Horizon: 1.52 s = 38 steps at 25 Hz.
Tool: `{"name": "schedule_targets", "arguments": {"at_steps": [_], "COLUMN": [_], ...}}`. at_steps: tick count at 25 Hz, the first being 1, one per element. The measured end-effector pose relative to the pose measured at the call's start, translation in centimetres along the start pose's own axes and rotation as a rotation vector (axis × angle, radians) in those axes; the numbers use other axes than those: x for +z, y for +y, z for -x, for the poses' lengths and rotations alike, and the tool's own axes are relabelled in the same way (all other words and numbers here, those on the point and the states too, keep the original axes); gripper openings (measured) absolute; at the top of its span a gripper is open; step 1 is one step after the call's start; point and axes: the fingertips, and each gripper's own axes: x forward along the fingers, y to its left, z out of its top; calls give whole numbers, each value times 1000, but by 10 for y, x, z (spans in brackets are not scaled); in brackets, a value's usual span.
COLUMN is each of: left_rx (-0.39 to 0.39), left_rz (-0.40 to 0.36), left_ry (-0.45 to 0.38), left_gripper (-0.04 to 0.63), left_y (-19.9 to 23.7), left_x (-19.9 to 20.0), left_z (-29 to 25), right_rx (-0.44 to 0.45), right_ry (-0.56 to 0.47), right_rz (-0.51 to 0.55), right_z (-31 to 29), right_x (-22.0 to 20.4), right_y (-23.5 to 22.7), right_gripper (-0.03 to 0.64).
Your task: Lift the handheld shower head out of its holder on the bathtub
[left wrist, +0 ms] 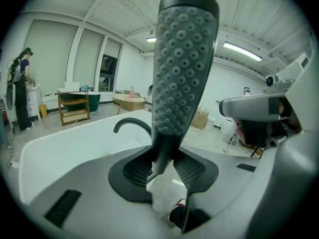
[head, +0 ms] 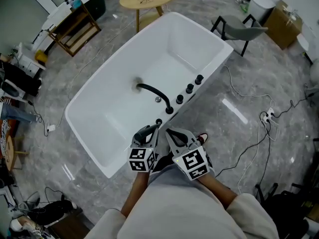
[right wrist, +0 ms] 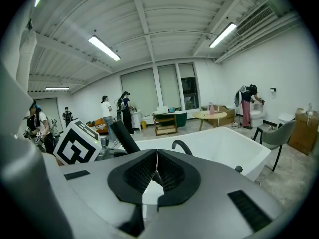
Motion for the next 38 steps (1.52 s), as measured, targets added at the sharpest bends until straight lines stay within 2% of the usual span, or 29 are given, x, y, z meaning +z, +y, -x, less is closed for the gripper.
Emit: {"name": "schedule_targets", "arguments": {"at_steps": [7, 11, 15, 22, 33, 38], "left_rx": [8, 1, 1, -13, -44, -53], "left_rz": [-52, -33, -20, -19, -11, 4], "left_ry": [-78, -120, -175, -262, -327, -310], "left_gripper": [138, 138, 138, 138, 138, 138], "left_y": [-9, -9, -10, -18, -29, -29], "left_x": [36, 51, 70, 98, 124, 118], "left_z": [29, 46, 60, 83, 103, 98], "right_rx": [-21, -23, 26, 42, 46, 42], "right_ry": [-20, -32, -63, -93, -114, -96], "right_rz": [58, 52, 3, 55, 52, 66], "right_z": [7, 9, 12, 17, 24, 25], "right_x": [18, 29, 44, 59, 66, 61], "right_y": [-5, -6, 1, 12, 11, 9], "right_gripper": [18, 18, 18, 18, 18, 18]}}
